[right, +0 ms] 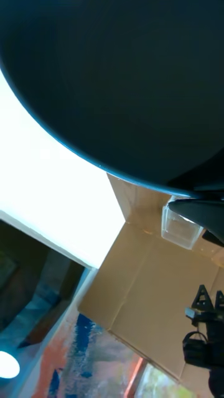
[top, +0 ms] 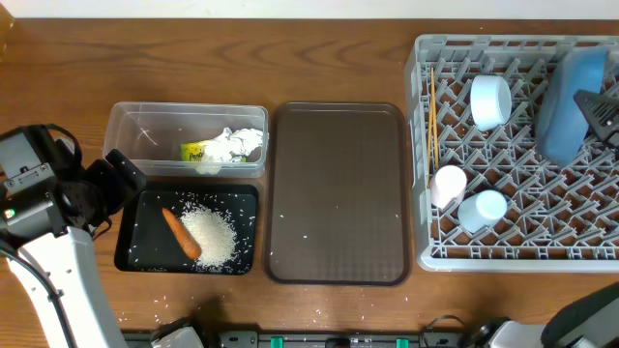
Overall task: Sort waste into correct bins and load items into the dishwasher rack
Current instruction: 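Lower the blue plate into the rack's right side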
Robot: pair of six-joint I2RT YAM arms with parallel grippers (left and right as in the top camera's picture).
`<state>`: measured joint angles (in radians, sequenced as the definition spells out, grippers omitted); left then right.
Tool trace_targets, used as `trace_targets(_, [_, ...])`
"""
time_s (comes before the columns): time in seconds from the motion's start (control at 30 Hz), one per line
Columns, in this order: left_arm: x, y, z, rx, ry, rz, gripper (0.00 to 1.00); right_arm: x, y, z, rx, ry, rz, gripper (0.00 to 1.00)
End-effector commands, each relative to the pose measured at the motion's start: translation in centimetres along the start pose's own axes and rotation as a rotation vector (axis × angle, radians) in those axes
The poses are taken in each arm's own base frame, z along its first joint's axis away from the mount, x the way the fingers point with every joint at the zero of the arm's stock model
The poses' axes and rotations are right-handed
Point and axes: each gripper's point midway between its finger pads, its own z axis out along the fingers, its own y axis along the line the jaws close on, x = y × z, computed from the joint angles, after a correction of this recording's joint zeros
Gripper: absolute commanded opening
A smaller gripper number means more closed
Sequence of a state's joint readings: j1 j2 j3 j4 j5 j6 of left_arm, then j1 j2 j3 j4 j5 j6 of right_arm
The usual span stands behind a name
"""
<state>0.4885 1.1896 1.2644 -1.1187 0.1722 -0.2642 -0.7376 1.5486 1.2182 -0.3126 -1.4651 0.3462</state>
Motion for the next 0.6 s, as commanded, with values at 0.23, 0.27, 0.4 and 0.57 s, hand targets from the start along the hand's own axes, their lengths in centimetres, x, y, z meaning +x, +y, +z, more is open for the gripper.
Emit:
trace_targets(0.23, [-0.1, 0.4, 0.1, -0.018, 0.001, 0.004, 0.96, 0.6, -2.9, -1.1, -0.051, -0.004, 0.058, 0.01])
trace_targets(0.27, [-0.1, 0.4, 0.1, -0.018, 0.001, 0.004, 0.96, 0.4, -3.0, -1.4, -0.046, -0.012, 0.058, 0.01])
trace_targets(0.4, [-0.1, 0.4, 0.1, -0.018, 0.001, 0.004, 0.96, -0.1, -3.5, -2.8, -0.024, -0.047, 0.061, 0.01])
trace_targets(0.57, [-0.1, 0.4, 0.1, -0.018, 0.001, 0.004, 0.96, -0.5, -4.6, -4.4, 0.033, -0.093, 0.098, 0.01])
